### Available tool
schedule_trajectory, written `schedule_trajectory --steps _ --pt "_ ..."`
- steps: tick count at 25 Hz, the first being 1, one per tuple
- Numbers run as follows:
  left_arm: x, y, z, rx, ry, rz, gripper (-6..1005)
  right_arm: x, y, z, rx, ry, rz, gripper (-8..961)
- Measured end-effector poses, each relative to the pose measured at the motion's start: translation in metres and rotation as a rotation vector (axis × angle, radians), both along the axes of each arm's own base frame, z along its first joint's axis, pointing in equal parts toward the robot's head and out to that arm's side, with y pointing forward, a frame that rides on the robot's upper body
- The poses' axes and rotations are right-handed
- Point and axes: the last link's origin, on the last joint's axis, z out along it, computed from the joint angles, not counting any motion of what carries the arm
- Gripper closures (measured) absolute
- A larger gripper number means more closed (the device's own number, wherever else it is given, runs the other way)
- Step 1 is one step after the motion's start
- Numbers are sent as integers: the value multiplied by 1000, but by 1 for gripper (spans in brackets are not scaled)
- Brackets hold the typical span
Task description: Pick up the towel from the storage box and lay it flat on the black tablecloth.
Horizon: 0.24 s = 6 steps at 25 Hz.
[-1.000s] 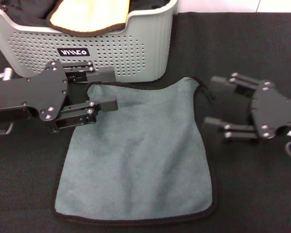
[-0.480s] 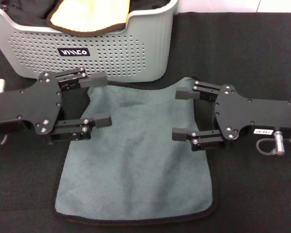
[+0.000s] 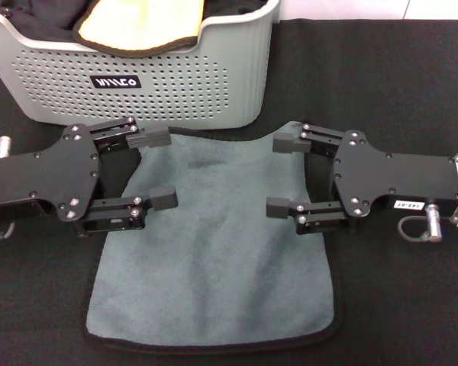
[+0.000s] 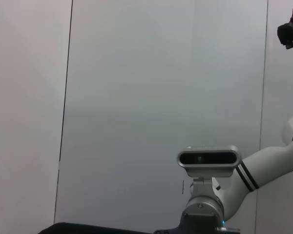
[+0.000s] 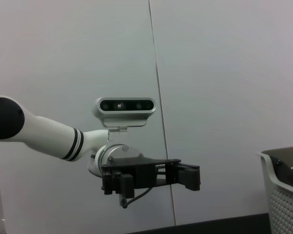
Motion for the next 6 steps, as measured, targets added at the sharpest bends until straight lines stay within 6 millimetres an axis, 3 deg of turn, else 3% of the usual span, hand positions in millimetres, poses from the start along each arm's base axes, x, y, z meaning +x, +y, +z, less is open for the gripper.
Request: schedule_trajectory --steps 6 --pt "-1 -3 -2 -2 -5 9 255 0 -3 -7 -12 -15 -5 85"
